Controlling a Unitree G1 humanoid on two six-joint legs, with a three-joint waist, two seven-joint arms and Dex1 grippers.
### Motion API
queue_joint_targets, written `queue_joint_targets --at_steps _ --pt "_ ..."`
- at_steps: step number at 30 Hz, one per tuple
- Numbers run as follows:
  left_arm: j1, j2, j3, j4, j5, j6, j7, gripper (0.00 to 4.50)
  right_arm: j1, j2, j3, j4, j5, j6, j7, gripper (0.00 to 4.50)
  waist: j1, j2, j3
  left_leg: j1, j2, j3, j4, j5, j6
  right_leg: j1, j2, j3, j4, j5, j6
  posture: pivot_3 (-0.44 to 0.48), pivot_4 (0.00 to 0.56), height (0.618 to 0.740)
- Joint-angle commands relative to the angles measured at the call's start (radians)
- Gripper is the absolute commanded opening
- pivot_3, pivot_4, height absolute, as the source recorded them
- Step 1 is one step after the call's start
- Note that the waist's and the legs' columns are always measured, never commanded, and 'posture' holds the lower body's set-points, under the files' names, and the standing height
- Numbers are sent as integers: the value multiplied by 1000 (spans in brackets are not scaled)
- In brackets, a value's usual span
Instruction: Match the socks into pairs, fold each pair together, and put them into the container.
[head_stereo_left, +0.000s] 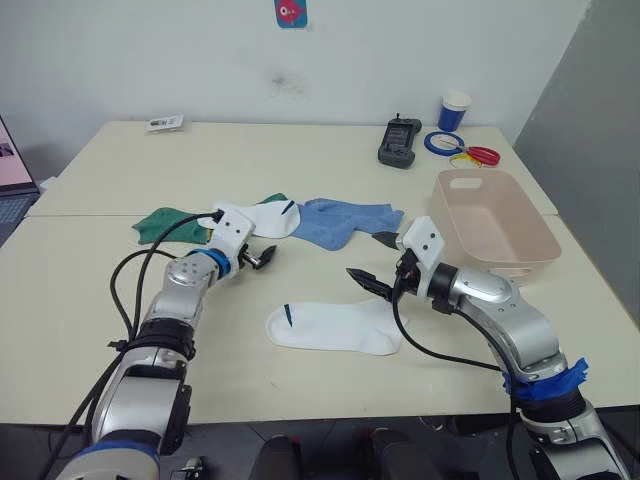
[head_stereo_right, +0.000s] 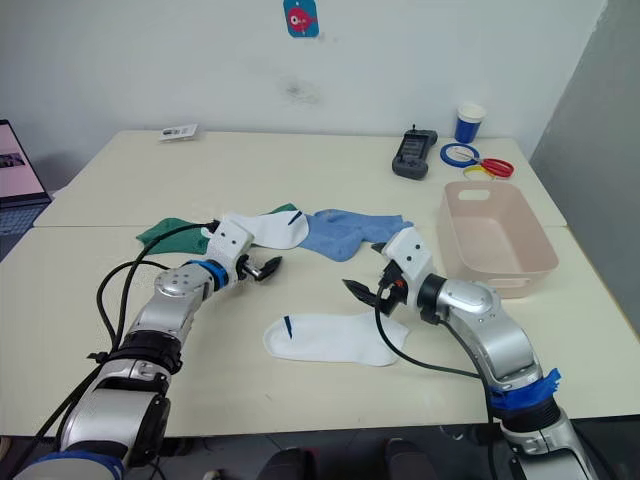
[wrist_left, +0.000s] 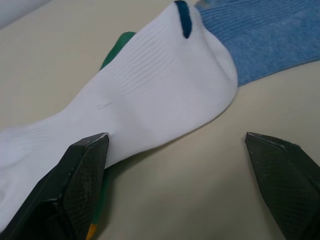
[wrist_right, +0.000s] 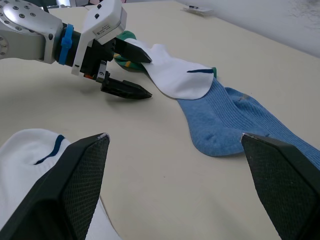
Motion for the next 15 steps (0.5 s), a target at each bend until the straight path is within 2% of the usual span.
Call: queue_joint_targets --at_steps 1,4,10,15 --pt "-82 -8 -21 100 48 -42 42 4492 -11 -1 -21 -37 6 -3 -6 4500 0 0 0 0 0 0 0 0 0 0 0 0 0 0 0 0 150 740" --pt "-127 -31 -29 178 65 -66 51 4492 -15 -1 -21 -32 5 -3 -6 4500 -1 0 0 0 -1 0 0 0 0 0 0 0 0 0 0 0 150 740" --pt "-164 -56 -23 243 73 -98 51 2705 -11 1 -21 -35 4 -1 -15 4500 0 0 0 0 -1 0 0 0 0 0 0 0 0 0 0 0 150 740" --pt "-156 -54 -12 237 59 -119 26 1005 -3 3 -21 -40 3 -1 -22 4500 -2 0 0 0 0 0 0 0 0 0 0 0 0 0 0 0 150 740"
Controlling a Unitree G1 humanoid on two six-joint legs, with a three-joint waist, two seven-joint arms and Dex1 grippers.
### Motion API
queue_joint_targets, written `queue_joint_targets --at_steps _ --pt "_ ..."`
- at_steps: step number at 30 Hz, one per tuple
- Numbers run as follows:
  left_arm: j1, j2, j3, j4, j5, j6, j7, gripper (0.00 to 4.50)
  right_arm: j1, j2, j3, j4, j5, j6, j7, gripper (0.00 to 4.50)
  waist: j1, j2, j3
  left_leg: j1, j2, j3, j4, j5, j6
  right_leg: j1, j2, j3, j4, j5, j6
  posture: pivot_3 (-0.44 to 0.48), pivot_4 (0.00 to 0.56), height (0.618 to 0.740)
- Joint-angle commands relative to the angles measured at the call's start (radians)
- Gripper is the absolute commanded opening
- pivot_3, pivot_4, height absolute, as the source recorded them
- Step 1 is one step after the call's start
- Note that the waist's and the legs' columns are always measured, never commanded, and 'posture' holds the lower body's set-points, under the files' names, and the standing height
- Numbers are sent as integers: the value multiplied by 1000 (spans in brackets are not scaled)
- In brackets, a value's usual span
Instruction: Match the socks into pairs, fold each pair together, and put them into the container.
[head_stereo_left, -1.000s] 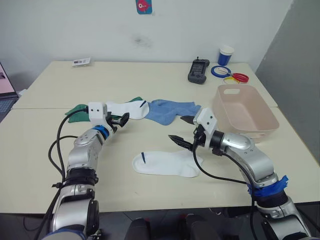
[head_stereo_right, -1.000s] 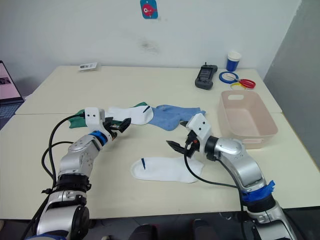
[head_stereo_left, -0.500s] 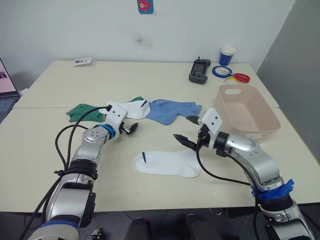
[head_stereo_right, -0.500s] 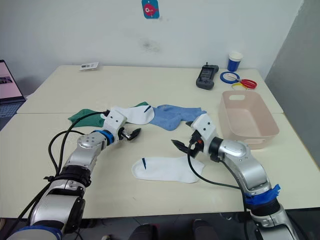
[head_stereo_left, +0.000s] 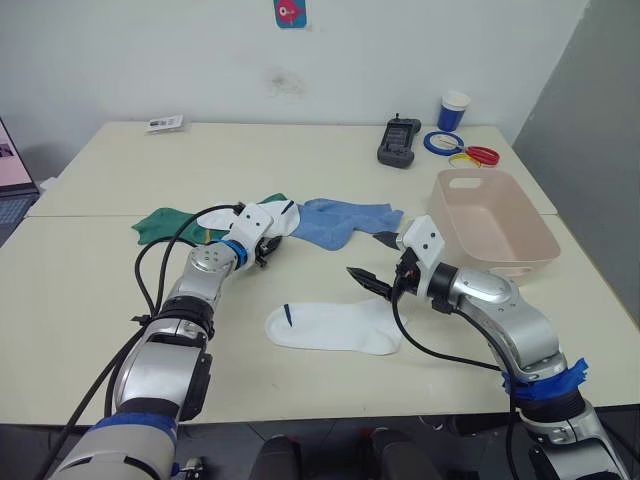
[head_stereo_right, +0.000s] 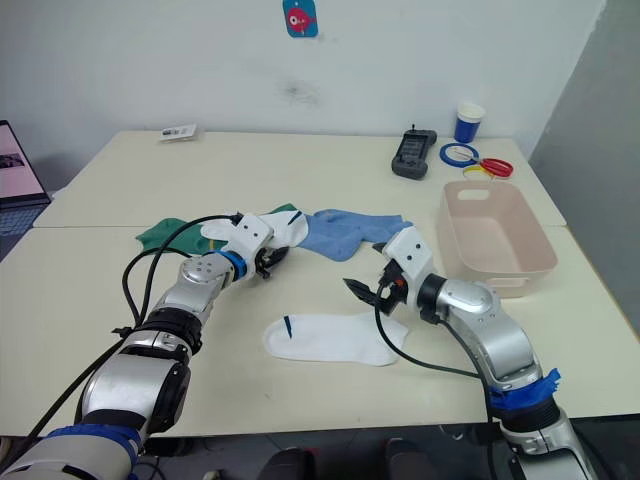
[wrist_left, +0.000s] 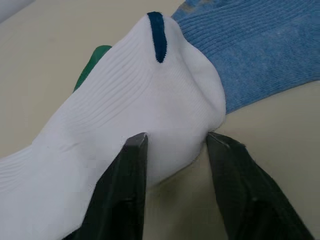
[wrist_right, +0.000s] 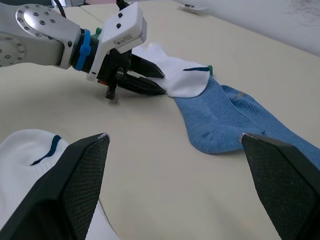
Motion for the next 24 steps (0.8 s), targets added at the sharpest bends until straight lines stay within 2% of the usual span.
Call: queue_joint_targets --at_steps 1,3,11,15,20,24 --pt "-9 7 17 -16 -13 -25 -15 798 -2 1 -19 -39 2 -9 -11 4500 0 0 0 0 0 0 0 0 0 0 0 0 0 0 0 0 150 740" --pt "-5 9 28 -17 -24 -26 -20 97 -1 2 -18 -37 1 -11 -12 4500 0 0 0 0 0 0 0 0 0 0 0 0 0 0 0 0 150 740" --pt "5 -20 57 -74 -74 -31 -95 23 -2 5 -8 -26 -1 -20 -8 4500 1 0 0 0 0 0 0 0 0 0 0 0 0 0 0 0 150 740" --pt "18 -25 67 -108 -86 -18 -101 885 -3 7 1 -24 -7 -23 -8 4500 0 0 0 0 0 0 0 0 0 0 1 0 0 0 0 0 150 740" --pt "51 -19 67 -153 -87 -3 -114 2495 -1 6 0 -34 -8 -18 -13 4500 0 0 0 0 0 0 0 0 0 0 1 0 0 0 0 0 150 740" --pt "36 -33 79 -124 -96 21 -120 3763 9 4 -1 -33 -13 -23 -15 4500 1 0 0 0 0 0 0 0 0 0 3 0 0 0 0 0 150 740"
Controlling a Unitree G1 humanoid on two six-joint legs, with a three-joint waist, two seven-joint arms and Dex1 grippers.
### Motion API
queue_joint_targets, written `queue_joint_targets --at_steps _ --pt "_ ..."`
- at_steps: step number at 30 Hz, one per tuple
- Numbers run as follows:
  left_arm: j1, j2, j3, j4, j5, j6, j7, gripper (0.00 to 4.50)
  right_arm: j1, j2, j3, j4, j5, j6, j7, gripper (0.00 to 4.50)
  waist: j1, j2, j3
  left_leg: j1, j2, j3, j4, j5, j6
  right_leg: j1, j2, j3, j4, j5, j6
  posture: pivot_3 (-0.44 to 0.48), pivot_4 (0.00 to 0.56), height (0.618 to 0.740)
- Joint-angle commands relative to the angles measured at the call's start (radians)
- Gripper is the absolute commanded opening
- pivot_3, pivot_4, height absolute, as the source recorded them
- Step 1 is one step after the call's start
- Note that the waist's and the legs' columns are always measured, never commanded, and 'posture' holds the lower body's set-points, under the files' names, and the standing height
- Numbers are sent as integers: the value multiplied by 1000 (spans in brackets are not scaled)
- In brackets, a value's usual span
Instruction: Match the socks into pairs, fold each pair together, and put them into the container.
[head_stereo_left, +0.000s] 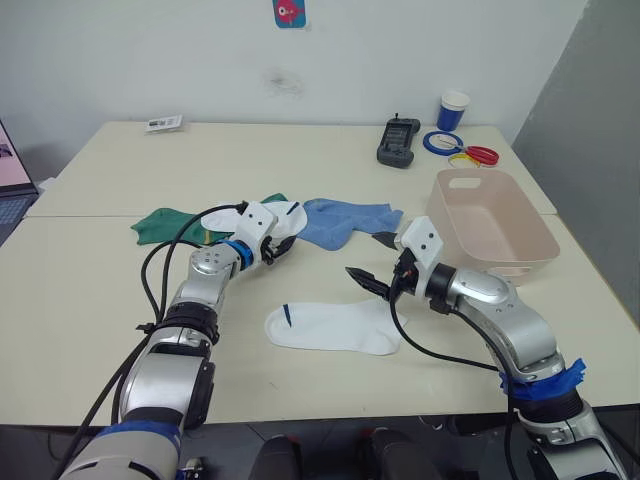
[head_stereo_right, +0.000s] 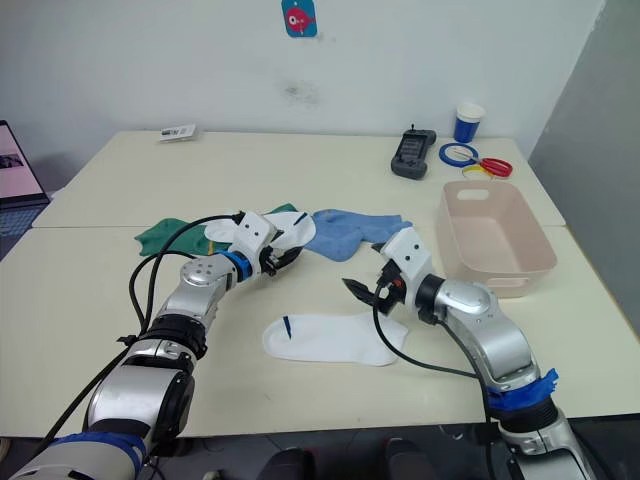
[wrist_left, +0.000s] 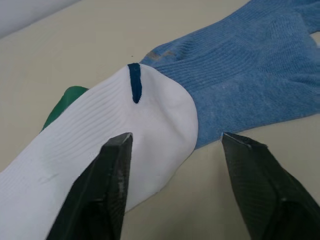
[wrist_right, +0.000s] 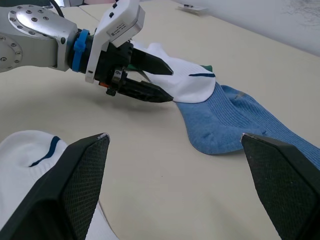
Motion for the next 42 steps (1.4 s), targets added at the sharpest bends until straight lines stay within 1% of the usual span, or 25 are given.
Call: queue_joint_targets --at_steps 1,2,3,5,8,12,15,17,23,26,27,32,34,37,39,41,42 --pt "-37 -8 23 13 -23 24 20 4077 5 -2 -8 -34 -6 -20 -4 4500 1 0 0 0 0 0 0 0 0 0 0 0 0 0 0 0 150 740" --pt "-47 -11 26 25 -21 30 31 4413 5 -2 -8 -34 -7 -20 -5 4500 1 0 0 0 0 0 0 0 0 0 0 0 0 0 0 0 150 740" --pt "-60 -17 28 39 -18 35 40 4465 3 -1 -8 -33 -7 -18 -5 4500 1 0 0 0 0 0 0 0 0 0 0 0 0 0 0 0 150 740" --pt "-83 -26 33 65 -18 45 55 4465 -4 0 -10 -31 -6 -15 -5 4500 1 0 0 0 0 0 0 0 0 0 0 0 0 0 0 0 150 740" --pt "-119 -37 34 121 -6 88 112 4465 -9 -3 -13 -29 -6 -14 -6 4500 1 0 0 0 0 0 0 0 0 0 0 0 0 0 0 0 150 740" --pt "-136 -46 41 152 -15 116 111 4465 -6 -8 -16 -33 -6 -10 -7 4500 -2 0 0 0 0 0 0 0 0 0 1 1 0 0 0 0 150 740" --pt "-140 -51 52 157 -20 110 118 3875 -6 -11 -16 -34 -6 -9 -8 4500 -1 0 0 0 0 0 0 0 0 0 1 0 0 0 0 0 150 740" --pt "-139 -54 60 152 -24 100 118 3280 -6 -12 -16 -35 -6 -8 -8 4500 -1 0 0 0 0 0 0 0 0 0 1 0 0 0 0 0 150 740" --pt "-99 -45 90 85 -55 73 115 1278 -5 -13 -16 -37 -5 -7 -8 4500 -1 0 0 0 0 0 0 0 0 0 1 0 0 0 0 0 150 740" --pt "-62 -40 116 15 -88 68 106 283 -6 -12 -15 -33 -5 -9 -7 4500 -1 0 0 0 0 0 0 0 0 0 1 0 0 0 0 0 150 740" --pt "-46 -37 119 -15 -96 71 97 24 -6 -11 -14 -32 -4 -10 -6 4500 -1 0 0 0 1 0 0 0 0 0 1 0 0 0 0 0 150 740" --pt "51 -12 110 -181 -124 136 30 24 -9 -7 -8 -19 -3 -18 1 4500 -1 0 0 0 1 0 0 0 0 0 0 0 0 0 0 0 150 740" --pt "75 -6 105 -214 -127 162 17 24 -12 -3 -5 -10 -4 -24 4 4500 -1 0 0 0 1 0 0 0 0 0 1 1 1 0 0 0 150 740" --pt "74 -12 106 -228 -132 181 15 24 -22 4 4 6 -5 -31 10 4500 1 0 0 0 1 0 0 0 0 0 1 0 1 0 0 0 150 740" --pt "56 -24 108 -219 -138 185 14 407 -27 6 7 13 -6 -35 14 4500 1 0 0 0 0 0 1 0 0 0 1 0 1 0 0 0 150 740" --pt "39 -34 100 -199 -129 178 20 940 -29 7 8 16 -7 -36 17 4500 1 0 0 0 0 0 1 0 0 0 1 0 1 0 0 0 150 740" --pt "29 -39 96 -186 -124 175 26 1289 -29 6 8 16 -7 -37 18 4500 1 0 0 0 0 0 1 0 0 0 1 1 0 0 0 0 150 740"
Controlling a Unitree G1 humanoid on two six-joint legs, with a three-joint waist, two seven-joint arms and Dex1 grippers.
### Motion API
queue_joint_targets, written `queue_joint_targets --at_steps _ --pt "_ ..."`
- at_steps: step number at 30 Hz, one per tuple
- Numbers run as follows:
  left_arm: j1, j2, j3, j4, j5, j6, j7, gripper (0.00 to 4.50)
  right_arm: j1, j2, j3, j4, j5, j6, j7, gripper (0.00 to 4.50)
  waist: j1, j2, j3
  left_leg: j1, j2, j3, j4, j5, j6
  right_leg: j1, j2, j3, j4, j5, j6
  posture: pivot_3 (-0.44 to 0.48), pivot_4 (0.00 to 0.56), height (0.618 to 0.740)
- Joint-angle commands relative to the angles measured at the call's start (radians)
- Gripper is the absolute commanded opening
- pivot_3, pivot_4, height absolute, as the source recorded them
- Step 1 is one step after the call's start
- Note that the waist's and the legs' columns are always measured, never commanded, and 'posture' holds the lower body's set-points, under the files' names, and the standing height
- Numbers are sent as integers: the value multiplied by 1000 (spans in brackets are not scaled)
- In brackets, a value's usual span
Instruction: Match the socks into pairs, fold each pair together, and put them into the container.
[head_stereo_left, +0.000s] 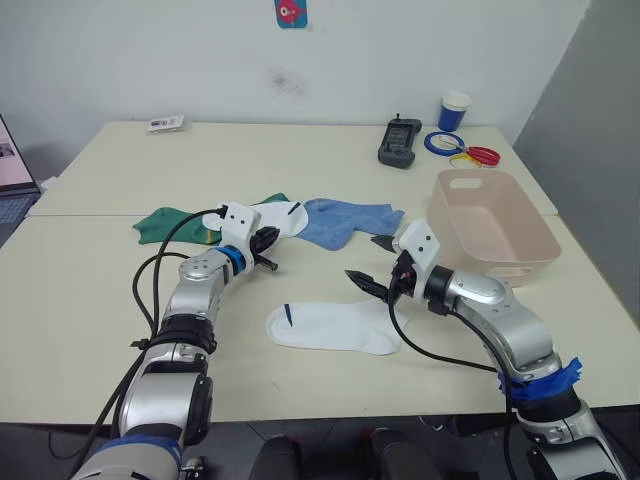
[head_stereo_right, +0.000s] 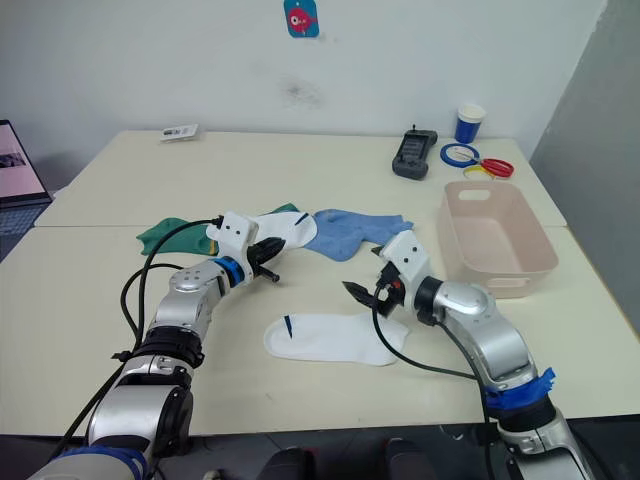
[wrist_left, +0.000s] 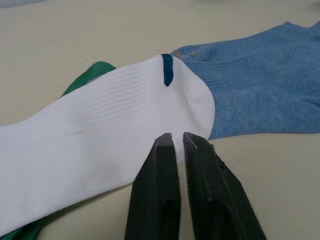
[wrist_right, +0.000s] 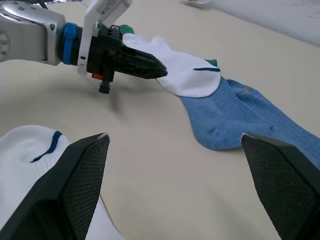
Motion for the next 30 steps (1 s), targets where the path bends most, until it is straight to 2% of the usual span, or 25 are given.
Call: queue_joint_targets --at_steps 1,9,10,13,16,27,30 --pt "-59 -13 -10 16 3 -16 17 1632 -17 1 -5 -16 -5 -22 7 4500 1 0 0 0 0 0 0 0 0 0 0 0 0 0 0 0 150 740" --pt "-163 -38 -38 194 63 -23 124 4251 -3 -16 -15 -37 -3 -8 1 4500 -1 0 0 0 0 0 0 0 0 0 0 0 0 0 0 0 150 740" --pt "-173 -42 -38 214 65 -15 132 4464 -1 -19 -16 -41 -2 -7 -1 4500 -1 0 0 0 0 0 0 0 0 0 0 0 0 0 0 0 150 740" --pt "-196 -53 -36 254 58 3 124 4464 4 -25 -19 -49 -1 -3 -3 4500 -1 0 0 0 0 0 0 0 0 0 1 0 0 0 0 0 150 740" --pt "-205 -58 -41 271 62 -5 133 3823 7 -31 -22 -54 -1 0 -5 4500 -1 0 0 0 0 0 0 0 0 0 0 0 0 0 0 0 150 740" --pt "-207 -62 -33 278 56 -17 147 91 13 -36 -20 -69 1 9 -10 4500 -1 0 0 0 0 0 0 0 0 0 0 0 0 0 0 0 150 740" --pt "-206 -56 -27 277 52 -22 155 38 12 -35 -17 -68 1 8 -8 4500 -1 0 0 0 0 0 0 0 0 0 0 0 0 0 0 0 150 740"
